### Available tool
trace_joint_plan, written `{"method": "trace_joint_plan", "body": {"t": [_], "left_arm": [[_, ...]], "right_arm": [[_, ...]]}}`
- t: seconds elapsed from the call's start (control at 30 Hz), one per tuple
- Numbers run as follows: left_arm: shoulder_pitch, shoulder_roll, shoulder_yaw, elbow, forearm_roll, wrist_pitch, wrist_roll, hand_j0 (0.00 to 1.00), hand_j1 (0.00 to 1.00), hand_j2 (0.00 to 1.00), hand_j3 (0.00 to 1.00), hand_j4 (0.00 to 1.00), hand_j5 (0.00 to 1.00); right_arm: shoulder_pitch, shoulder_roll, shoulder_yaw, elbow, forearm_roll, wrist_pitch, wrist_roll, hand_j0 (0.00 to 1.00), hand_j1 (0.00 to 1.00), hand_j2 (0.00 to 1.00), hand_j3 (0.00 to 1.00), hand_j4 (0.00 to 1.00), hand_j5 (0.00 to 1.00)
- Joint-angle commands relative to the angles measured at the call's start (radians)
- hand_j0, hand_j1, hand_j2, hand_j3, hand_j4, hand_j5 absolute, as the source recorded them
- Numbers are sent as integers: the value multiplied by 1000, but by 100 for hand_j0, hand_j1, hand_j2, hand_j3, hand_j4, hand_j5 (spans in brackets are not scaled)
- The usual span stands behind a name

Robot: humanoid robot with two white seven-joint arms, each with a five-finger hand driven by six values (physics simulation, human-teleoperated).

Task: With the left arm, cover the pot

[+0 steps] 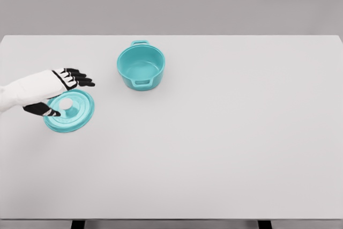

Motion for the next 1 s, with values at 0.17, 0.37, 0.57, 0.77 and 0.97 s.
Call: {"method": "trace_joint_plan", "body": {"t": [0.17,0.37,0.57,0.77,0.97], "left_arm": [[-57,5,-70,101,86,1,1,100,100,100,100,100,100],[-123,-54,-143,225,86,1,2,100,100,100,100,100,100],[-144,-85,-171,212,64,1,-61,100,100,100,100,100,100],[-150,-90,-183,219,67,1,-104,100,100,100,100,100,100],[-155,-90,-182,218,78,1,-122,100,100,100,100,100,100]], "right_arm": [[3,0,-1,0,0,0,-2,100,100,100,100,100,100],[3,0,-3,2,0,0,-2,100,100,100,100,100,100],[3,0,-3,2,0,0,-2,100,100,100,100,100,100],[2,0,-3,2,0,0,-2,100,100,100,100,100,100],[3,0,-3,2,0,0,-2,100,100,100,100,100,100]]}}
